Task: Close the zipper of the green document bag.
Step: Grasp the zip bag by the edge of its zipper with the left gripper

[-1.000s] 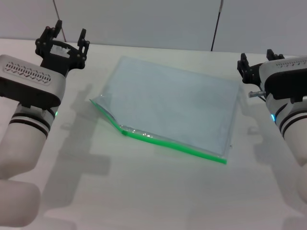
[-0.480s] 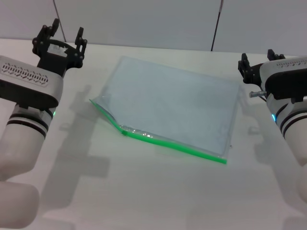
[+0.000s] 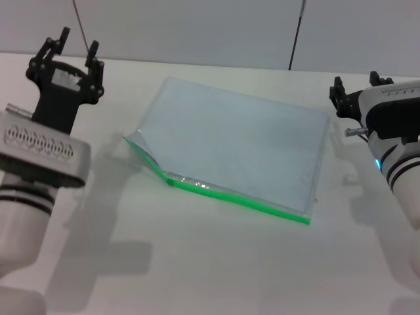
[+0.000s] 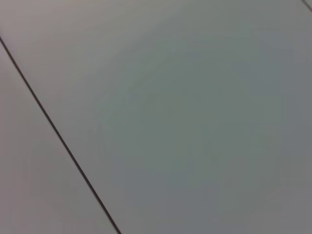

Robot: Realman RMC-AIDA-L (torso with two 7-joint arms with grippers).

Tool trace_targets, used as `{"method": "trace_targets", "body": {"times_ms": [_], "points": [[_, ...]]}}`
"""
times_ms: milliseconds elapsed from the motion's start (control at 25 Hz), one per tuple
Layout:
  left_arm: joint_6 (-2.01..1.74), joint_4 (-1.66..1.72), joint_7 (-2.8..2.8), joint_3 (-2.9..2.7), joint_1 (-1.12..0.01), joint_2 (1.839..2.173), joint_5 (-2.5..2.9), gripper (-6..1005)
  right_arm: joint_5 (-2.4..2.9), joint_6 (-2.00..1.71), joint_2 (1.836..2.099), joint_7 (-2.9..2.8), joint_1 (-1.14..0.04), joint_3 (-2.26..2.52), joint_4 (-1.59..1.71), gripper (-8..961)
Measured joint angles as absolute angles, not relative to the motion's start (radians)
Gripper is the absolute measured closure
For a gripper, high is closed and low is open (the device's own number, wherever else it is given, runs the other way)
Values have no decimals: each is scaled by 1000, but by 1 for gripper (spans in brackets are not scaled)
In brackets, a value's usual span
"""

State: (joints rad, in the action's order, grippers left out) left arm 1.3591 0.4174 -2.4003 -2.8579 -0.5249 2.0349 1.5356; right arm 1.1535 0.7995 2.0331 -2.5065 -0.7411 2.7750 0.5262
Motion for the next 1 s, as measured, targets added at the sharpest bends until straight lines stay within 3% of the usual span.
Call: {"method": "trace_targets", "body": {"times_ms": [440,840,1000], "points": [[1523,591,-2045,-2859,-424,2035,1591,551,1154,798,2033,-2507,-739,2775,524,279],[1486,679,-1804,-2859,-418,2034,1564,401,1154,798,2032,-2506,-732,2775,523,277],[1428,710,-1772,-2858,-419,2031,1508,386,1154,797,2032,-2506,-727,2775,523,277]]}}
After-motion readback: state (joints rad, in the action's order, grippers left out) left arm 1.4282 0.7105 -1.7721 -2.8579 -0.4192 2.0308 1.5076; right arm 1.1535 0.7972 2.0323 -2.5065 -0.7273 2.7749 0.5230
